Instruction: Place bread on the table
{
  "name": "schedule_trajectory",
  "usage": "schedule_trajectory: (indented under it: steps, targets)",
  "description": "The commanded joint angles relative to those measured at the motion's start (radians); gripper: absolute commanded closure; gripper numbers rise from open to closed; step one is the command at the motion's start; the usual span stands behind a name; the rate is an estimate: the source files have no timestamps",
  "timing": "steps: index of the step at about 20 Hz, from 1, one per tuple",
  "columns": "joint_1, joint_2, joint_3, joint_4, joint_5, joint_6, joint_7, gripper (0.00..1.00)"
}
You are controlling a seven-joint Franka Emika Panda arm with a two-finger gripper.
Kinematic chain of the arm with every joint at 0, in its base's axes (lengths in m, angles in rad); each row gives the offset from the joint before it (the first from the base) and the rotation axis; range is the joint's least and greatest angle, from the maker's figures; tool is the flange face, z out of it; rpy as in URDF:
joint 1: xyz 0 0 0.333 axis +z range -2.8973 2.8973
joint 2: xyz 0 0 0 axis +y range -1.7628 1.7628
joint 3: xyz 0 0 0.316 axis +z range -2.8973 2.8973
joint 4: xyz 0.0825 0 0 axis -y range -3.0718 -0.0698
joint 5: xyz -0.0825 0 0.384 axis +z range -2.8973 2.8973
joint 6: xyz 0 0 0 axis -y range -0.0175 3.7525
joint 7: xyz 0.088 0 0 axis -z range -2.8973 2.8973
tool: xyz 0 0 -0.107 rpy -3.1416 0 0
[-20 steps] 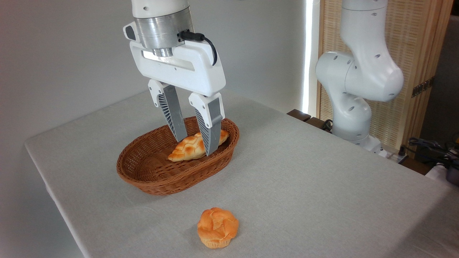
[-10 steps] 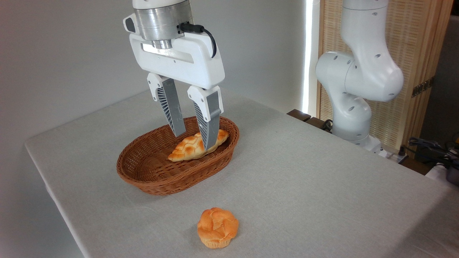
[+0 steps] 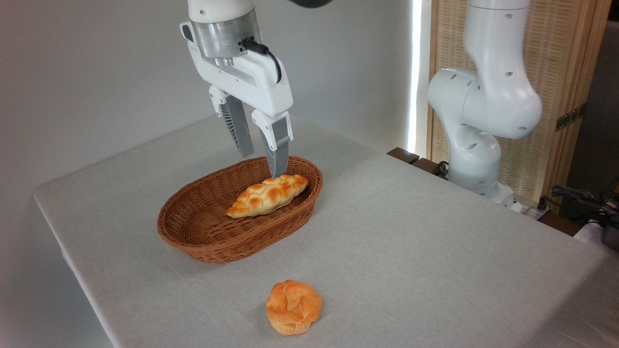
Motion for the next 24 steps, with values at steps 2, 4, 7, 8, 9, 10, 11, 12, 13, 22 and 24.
schedule_trajectory:
  steps: [2,4,7,8,9,10,11,12,13,22,24]
  targets:
    - [-0.157,-0.101,0.013,-0.240,-0.002,0.186,-0.002,0.00]
    - [-0.208,-0.101,0.013,-0.302,0.000,0.248,-0.002,0.00]
    - [-0.255,-0.098,0.013,-0.381,0.000,0.346,-0.002,0.00]
    - [-0.263,-0.096,0.013,-0.404,0.001,0.378,-0.002,0.00]
    - [-0.271,-0.095,0.011,-0.427,0.001,0.407,-0.002,0.00]
    - [-0.280,-0.092,0.011,-0.444,0.003,0.429,0.001,0.00]
    - [-0.283,-0.092,0.011,-0.458,0.017,0.443,0.004,0.00]
    - [-0.284,-0.090,0.010,-0.471,0.059,0.444,0.002,0.00]
    - [-0.291,-0.089,0.010,-0.481,0.107,0.444,0.001,0.00]
    - [-0.312,-0.070,0.010,-0.501,0.201,0.458,-0.002,0.06]
    - [-0.317,-0.067,0.010,-0.504,0.201,0.460,-0.002,0.10]
